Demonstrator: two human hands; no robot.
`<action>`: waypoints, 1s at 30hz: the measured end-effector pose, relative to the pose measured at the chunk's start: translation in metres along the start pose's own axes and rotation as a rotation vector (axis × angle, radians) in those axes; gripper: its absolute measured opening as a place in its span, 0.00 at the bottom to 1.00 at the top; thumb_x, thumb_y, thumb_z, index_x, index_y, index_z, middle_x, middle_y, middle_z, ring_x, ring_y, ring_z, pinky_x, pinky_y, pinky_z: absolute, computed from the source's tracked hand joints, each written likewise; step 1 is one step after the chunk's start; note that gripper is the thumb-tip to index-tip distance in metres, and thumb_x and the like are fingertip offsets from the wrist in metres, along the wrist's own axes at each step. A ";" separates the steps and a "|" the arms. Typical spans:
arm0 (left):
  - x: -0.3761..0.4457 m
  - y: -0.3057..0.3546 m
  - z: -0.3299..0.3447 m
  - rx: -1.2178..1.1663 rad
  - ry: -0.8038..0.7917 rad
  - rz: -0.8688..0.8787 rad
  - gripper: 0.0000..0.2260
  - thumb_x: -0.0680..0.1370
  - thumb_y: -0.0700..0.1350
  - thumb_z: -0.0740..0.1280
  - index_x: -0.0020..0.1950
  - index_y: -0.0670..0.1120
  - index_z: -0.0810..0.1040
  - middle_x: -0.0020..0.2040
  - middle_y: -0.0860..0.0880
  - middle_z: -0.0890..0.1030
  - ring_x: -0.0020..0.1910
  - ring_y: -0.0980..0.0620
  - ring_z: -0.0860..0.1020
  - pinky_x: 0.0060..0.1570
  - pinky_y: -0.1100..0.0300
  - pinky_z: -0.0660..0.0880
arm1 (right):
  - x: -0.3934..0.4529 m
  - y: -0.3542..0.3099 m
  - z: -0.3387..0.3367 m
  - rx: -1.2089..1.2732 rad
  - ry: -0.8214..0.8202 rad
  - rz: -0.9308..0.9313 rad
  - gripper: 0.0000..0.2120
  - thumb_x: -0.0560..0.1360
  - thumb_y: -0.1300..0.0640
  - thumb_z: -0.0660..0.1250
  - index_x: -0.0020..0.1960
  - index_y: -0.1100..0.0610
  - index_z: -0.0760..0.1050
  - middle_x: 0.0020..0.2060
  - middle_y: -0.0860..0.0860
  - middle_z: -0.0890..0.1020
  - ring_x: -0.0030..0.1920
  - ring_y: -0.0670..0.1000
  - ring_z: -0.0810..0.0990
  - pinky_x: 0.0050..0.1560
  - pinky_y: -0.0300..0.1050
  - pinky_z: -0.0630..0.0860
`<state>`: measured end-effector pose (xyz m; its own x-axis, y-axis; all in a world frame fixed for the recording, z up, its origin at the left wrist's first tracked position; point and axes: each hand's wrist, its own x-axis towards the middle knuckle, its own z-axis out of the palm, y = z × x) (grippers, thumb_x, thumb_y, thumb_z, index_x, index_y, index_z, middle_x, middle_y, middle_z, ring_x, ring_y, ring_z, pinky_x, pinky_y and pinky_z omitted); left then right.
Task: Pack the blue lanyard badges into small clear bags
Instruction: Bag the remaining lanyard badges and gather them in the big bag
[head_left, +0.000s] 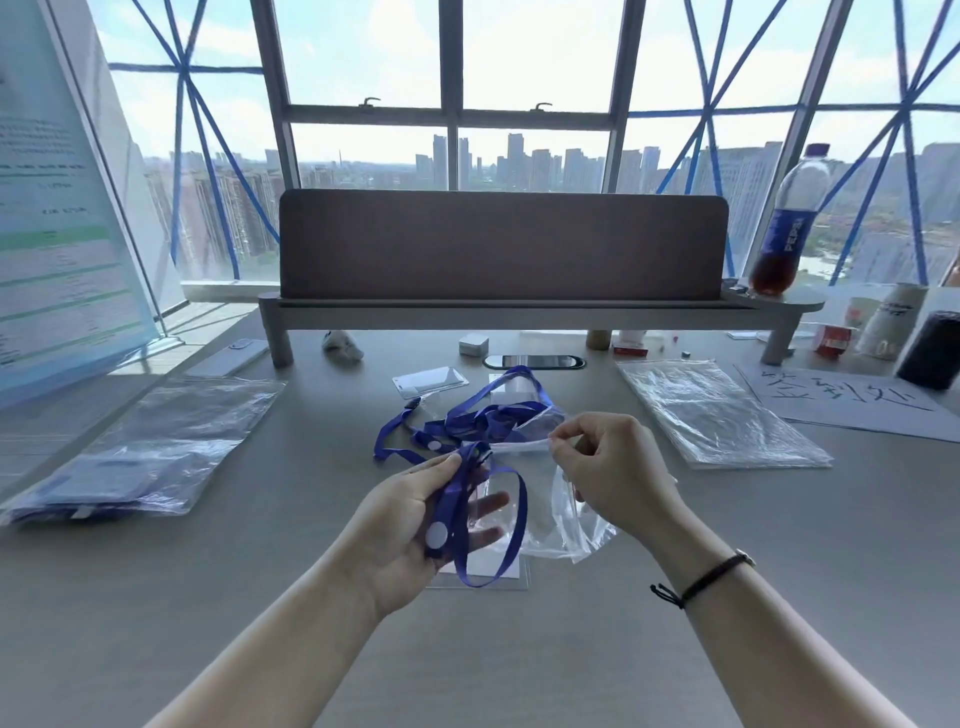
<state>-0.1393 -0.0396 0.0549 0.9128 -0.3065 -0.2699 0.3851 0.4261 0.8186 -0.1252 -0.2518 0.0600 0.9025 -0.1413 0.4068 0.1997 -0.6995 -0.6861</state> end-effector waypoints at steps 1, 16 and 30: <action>0.000 0.000 0.001 0.012 0.005 -0.006 0.11 0.82 0.43 0.63 0.59 0.42 0.82 0.55 0.43 0.85 0.54 0.39 0.84 0.56 0.40 0.79 | 0.000 0.000 -0.001 0.000 0.000 -0.003 0.06 0.75 0.55 0.71 0.40 0.49 0.82 0.26 0.50 0.81 0.26 0.49 0.79 0.30 0.42 0.76; 0.012 -0.004 0.022 0.135 -0.112 -0.123 0.17 0.84 0.47 0.57 0.64 0.43 0.82 0.54 0.44 0.83 0.50 0.43 0.79 0.63 0.39 0.75 | -0.011 -0.024 0.006 0.015 0.035 -0.098 0.04 0.75 0.56 0.70 0.42 0.51 0.83 0.24 0.44 0.77 0.26 0.42 0.74 0.30 0.30 0.69; 0.043 0.005 0.068 0.172 -0.052 -0.165 0.21 0.83 0.55 0.59 0.67 0.40 0.71 0.64 0.44 0.77 0.60 0.47 0.77 0.57 0.53 0.75 | -0.006 -0.004 -0.009 -0.088 0.113 -0.041 0.05 0.76 0.54 0.69 0.43 0.50 0.82 0.24 0.44 0.77 0.27 0.43 0.74 0.29 0.33 0.67</action>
<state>-0.1078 -0.1087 0.0822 0.8297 -0.4049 -0.3843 0.4955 0.2169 0.8411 -0.1346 -0.2542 0.0662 0.8445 -0.1862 0.5021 0.1968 -0.7641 -0.6144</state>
